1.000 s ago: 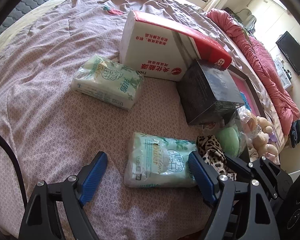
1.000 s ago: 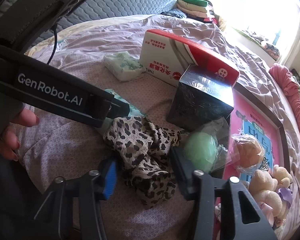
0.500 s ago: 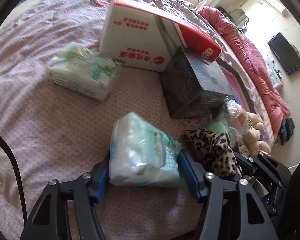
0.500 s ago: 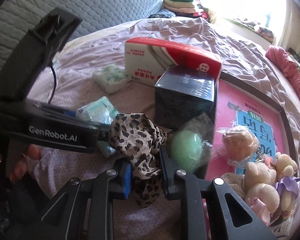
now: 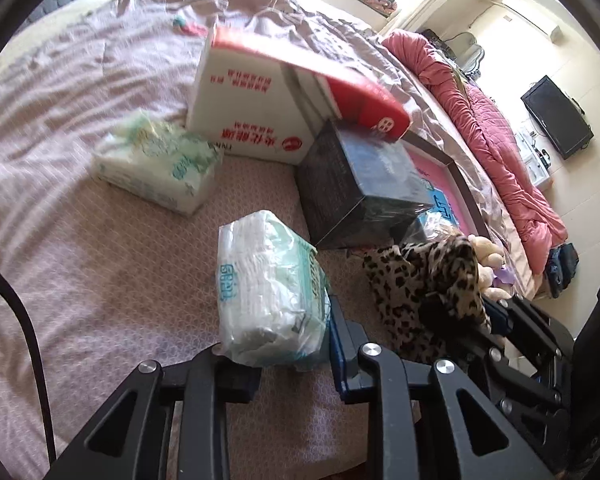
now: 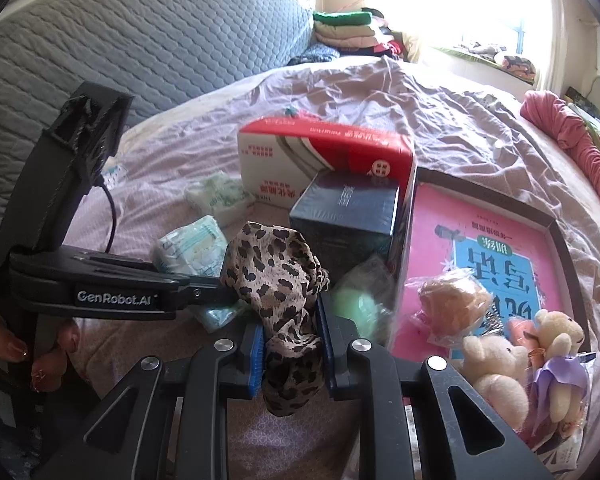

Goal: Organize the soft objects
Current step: 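Lift the wipes pack and scrunchie and carry them over the pink tray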

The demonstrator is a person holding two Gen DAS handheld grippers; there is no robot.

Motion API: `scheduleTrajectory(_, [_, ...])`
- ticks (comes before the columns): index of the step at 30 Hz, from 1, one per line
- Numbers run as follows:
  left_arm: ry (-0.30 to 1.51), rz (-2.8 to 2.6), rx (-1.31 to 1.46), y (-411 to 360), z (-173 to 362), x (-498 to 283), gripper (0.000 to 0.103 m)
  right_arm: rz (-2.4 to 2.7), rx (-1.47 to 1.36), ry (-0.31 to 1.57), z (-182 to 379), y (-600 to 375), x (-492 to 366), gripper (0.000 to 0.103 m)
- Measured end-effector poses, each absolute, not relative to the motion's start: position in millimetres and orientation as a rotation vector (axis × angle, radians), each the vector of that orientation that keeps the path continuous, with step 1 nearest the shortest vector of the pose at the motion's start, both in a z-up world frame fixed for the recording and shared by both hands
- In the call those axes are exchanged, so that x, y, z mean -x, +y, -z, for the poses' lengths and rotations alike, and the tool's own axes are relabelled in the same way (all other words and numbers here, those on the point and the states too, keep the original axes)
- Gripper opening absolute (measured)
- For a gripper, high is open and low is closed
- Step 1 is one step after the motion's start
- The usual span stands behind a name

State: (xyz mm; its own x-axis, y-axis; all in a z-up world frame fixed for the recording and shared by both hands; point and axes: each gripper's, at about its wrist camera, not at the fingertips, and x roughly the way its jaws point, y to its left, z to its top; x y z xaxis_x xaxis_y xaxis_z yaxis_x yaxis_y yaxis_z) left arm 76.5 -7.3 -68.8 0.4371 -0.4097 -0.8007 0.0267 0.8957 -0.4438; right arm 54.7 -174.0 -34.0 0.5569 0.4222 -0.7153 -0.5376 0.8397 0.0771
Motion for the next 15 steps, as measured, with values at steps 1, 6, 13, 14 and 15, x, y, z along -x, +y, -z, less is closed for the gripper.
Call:
scheduleTrajectory(1, [1.08, 0.274, 0.384, -8, 64, -74, 0.028, -0.569, 0.153, 0.794, 32, -175, -55, 0.023])
scheduleTrajectory(6, [1.023, 0.246, 0.319, -10, 38, -63, 0.028, -0.568, 0.115, 0.749, 18, -184, -52, 0.023])
scheduleTrajectory(13, [0.962, 0.256, 0.264, -23, 4, -53, 0.028, -0.549, 0.044, 0.693, -5, -205, -47, 0.023])
scheduleTrajectory(14, [0.954, 0.261, 0.258, -26, 0, -52, 0.028, -0.544, 0.033, 0.684, -9, -209, -46, 0.023])
scheduleTrajectory(15, [0.95, 0.263, 0.255, -31, -4, -53, 0.028, -0.537, 0.024, 0.675, -12, -213, -45, 0.023])
